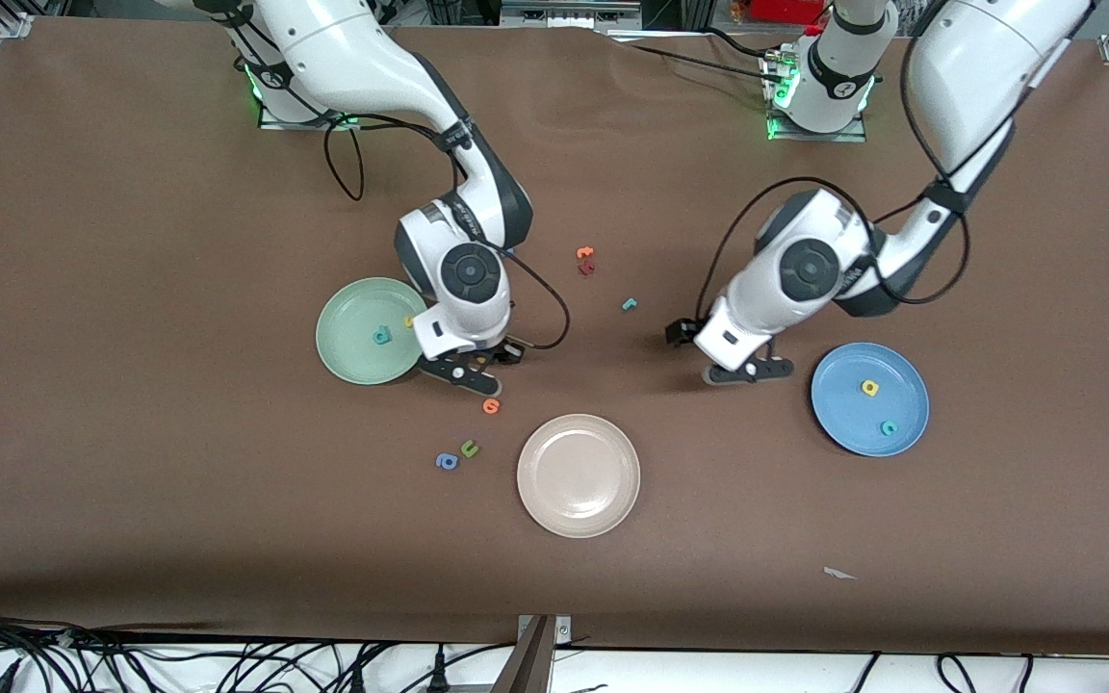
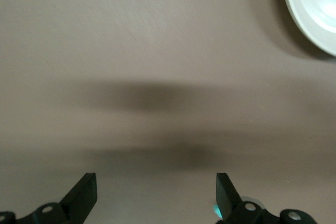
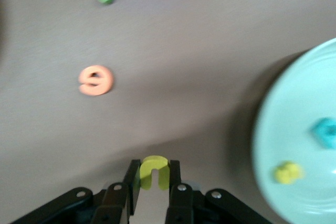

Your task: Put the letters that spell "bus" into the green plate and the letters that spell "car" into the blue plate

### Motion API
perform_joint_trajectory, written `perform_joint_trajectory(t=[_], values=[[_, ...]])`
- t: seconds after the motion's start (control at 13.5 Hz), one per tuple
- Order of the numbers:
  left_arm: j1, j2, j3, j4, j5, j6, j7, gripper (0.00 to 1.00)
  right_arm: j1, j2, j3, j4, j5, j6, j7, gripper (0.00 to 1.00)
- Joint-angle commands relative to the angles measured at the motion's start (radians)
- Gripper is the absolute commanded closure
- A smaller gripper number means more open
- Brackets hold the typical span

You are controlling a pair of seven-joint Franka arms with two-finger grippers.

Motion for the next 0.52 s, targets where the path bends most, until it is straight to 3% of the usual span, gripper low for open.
perform_joint_trajectory(t=[0.0,0.15,0.45], values=[[-0.077,-0.013,0.004,-0.031,0.127,0.016,-0.216,0.00,0.006,-0.083,-0.080,-0.051,-0.004,-0.155,-0.137,0.92],[-0.123,0.019,0.004,-0.031,0.180,0.020,-0.316,0.00,0.006,-0.164,-0.119,-0.192,-0.006,-0.110,-0.219,0.92],[-0.166,0.069,0.010,-0.065,0.297,0.122,-0.475,0.00,0.006,-0.321,-0.179,-0.601,-0.006,0.242,-0.323,0.88]])
